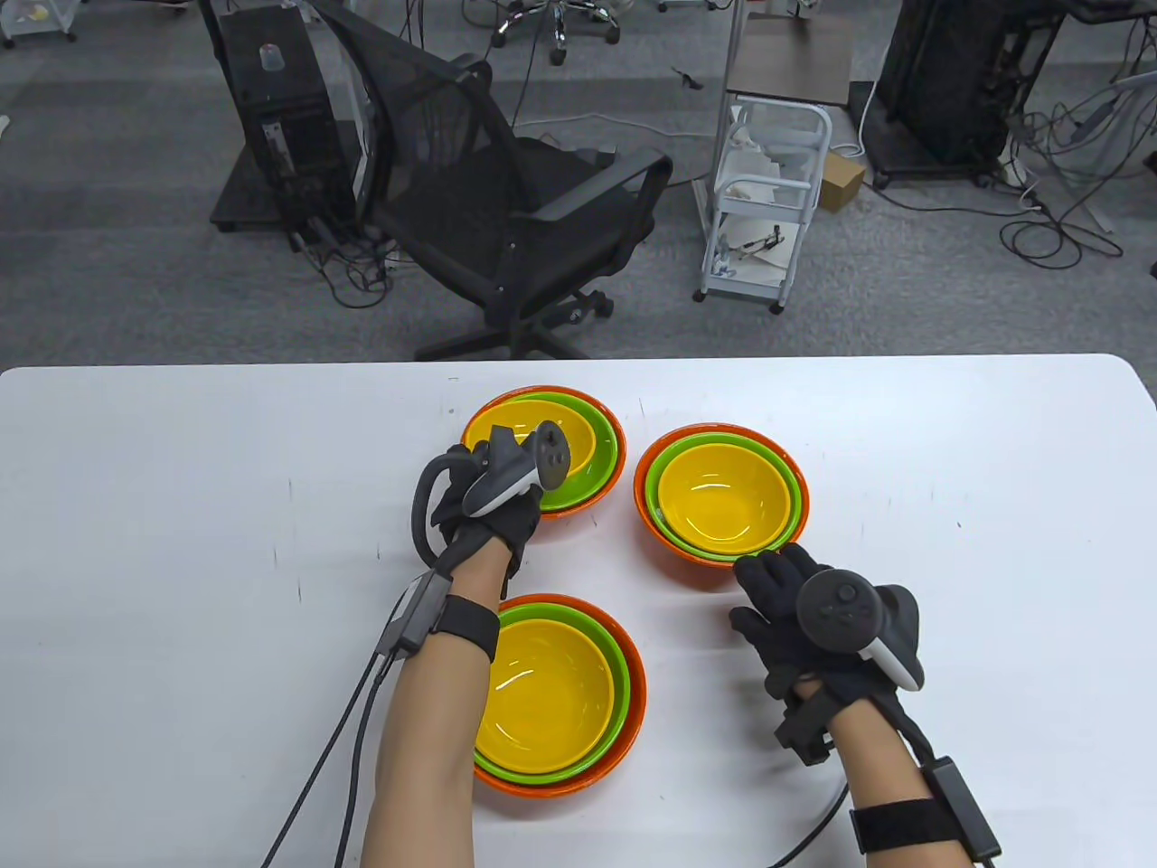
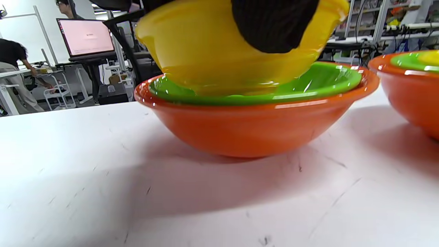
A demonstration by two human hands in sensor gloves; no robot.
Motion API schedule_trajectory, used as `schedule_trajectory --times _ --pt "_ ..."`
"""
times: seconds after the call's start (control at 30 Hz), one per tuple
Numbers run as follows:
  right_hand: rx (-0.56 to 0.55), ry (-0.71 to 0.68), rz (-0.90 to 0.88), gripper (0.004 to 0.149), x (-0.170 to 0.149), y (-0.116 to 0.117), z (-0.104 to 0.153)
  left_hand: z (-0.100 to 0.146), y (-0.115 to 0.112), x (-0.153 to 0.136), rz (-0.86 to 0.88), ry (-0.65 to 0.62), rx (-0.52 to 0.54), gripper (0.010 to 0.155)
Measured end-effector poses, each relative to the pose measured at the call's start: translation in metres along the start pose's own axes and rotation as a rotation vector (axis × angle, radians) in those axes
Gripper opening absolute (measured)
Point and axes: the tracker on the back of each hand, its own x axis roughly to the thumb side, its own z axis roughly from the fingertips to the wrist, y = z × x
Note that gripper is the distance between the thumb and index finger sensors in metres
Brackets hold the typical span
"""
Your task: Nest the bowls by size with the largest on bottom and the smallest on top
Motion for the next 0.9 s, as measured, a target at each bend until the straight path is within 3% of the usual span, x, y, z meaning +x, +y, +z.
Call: schedule_trajectory --times 0.33,0.67,0.9 --pt "0.005 0.012 -0.013 0.062 -0.004 -0.001 -0.001 -0.009 -0.010 0.008 -0.056 0.024 -0.039 0.048" --pt "-0.024 0.016 -0.040 0.062 -0.006 -0.006 0.003 -0.008 -0.016 0.005 0.019 -0.039 -0.131 0.060" --pt "-0.062 0.021 -0.035 0.062 -0.007 -0.013 0.001 0.014 -0.001 0.004 0.082 -0.131 -0.060 0.063"
